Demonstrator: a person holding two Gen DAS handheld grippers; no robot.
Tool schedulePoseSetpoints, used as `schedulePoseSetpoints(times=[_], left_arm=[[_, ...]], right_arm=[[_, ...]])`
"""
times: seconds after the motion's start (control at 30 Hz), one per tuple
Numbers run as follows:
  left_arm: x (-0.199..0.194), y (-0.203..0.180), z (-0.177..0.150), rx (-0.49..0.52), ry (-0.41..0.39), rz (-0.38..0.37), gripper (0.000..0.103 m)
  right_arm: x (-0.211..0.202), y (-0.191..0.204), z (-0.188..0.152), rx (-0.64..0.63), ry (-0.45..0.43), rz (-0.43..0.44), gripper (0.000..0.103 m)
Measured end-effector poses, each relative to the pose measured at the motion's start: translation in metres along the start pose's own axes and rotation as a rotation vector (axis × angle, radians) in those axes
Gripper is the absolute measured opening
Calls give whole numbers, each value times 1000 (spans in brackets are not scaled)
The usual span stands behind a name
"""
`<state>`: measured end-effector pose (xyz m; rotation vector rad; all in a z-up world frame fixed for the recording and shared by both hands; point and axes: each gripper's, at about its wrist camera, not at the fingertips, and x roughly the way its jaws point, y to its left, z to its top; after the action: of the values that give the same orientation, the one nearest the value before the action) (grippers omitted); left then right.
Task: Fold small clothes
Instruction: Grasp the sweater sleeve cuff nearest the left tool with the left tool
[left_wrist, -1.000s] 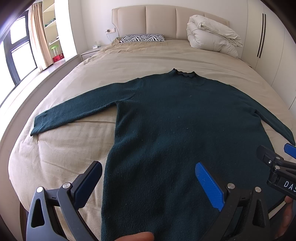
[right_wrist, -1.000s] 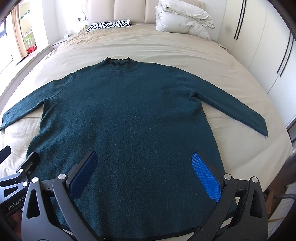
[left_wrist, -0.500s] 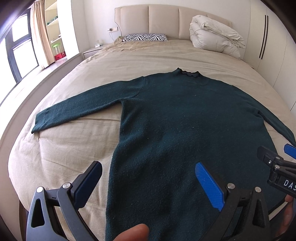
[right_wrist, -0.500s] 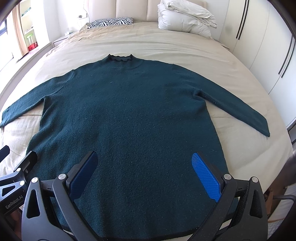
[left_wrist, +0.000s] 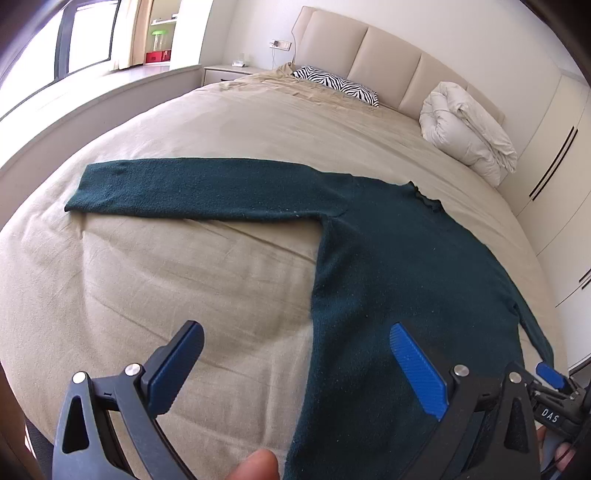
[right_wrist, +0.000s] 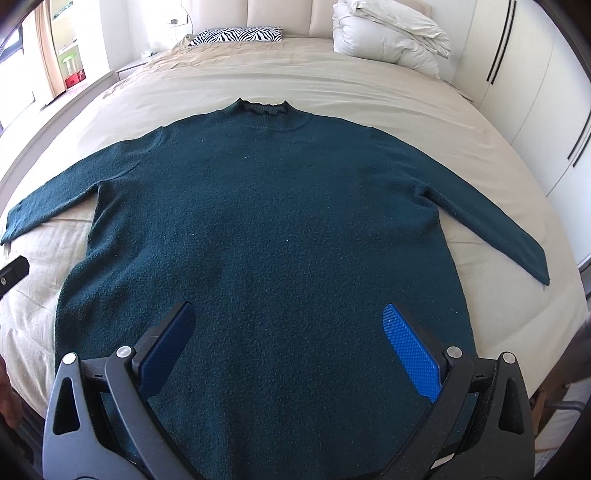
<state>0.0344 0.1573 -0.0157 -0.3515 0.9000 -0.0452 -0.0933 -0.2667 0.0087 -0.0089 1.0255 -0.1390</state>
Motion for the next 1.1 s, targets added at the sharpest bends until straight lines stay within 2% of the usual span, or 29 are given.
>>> schedulePoseSetpoints(times=[0.13,0.23,0.27,0.3,0.37,0.4,0.47,0.53,0.57,0.63,0.7,0.77,0.83,0.93,1.1], left_arm=[[-12,51,26,-170,-57,-105,103],[-24,86,32,-287,-195,-217,103],[-24,94,33,-305,-202,-234,103],[-21,100,36,-311,-168,-226,103],[-6,113,41,-337,-38,-162,103],[0,124,42,-382,5,-168,103],[0,149,38,-489,-59,-222,103],[-1,176,35,-598,-121,-201,103],[4,190,35,-667,-126,-197,103],[16,217,37,-786,-161,-243,103],[28,237,40,-860,-192,-229,102],[42,252,43,-937,-217,-257,96],[56,261,49,-975,-225,-268,80],[71,267,59,-999,-242,-261,75],[81,280,62,-1117,-281,-248,75]], right_arm=[[3,15,6,-17,5,16,103],[4,27,9,-34,6,30,103],[4,32,10,-42,6,31,103],[5,36,11,-49,6,32,103],[7,43,14,-61,8,32,103],[8,46,15,-65,9,33,103],[10,51,18,-74,12,36,103],[13,55,20,-85,16,33,103],[14,56,20,-89,18,32,103],[17,59,21,-91,23,32,103],[21,60,22,-84,30,36,103],[25,62,23,-82,40,40,103],[27,63,23,-86,46,40,103],[31,65,25,-91,54,33,103],[39,64,29,-72,59,40,103]])
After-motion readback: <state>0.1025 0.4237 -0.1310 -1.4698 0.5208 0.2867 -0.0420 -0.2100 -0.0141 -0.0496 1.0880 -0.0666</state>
